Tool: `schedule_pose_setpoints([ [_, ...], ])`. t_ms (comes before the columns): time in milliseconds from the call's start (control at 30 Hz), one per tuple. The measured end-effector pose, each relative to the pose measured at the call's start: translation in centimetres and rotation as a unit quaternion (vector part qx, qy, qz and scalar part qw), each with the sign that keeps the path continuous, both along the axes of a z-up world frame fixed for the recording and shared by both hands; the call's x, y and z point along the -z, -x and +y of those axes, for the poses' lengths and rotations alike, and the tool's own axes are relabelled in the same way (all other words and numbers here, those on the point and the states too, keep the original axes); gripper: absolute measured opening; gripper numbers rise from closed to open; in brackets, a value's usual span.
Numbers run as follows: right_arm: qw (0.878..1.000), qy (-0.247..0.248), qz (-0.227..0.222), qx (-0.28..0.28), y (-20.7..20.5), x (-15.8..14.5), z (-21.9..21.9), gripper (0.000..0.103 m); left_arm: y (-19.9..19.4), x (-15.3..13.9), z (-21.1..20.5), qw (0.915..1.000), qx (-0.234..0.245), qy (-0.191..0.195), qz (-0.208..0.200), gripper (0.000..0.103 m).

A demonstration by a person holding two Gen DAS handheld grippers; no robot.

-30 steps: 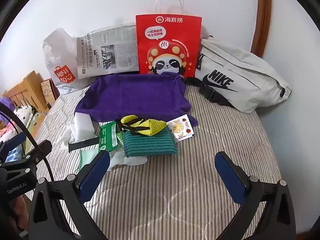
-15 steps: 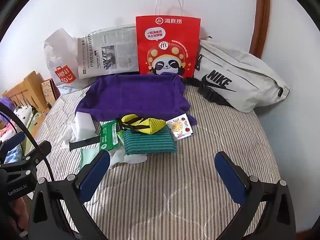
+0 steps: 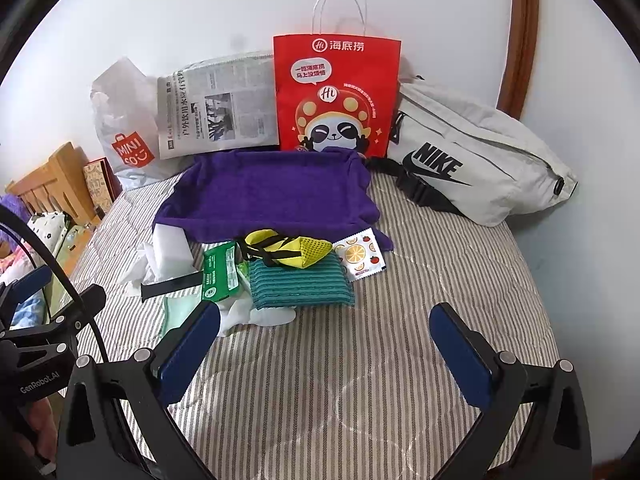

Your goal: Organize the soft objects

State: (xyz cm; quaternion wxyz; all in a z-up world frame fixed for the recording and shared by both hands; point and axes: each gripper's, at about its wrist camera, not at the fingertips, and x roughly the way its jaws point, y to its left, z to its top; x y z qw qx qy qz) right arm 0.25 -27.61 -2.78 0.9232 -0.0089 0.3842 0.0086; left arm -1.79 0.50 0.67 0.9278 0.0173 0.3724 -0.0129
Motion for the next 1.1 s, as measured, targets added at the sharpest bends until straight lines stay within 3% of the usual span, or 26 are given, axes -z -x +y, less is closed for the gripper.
schedule_pose_setpoints([
  [1100,1.000,-0.003,-0.005,0.006,0.40,-0.68,-0.55,0.103,0.24,-0.29,-0.17,1.0000,0.005,-0.007,-0.003,0.103],
])
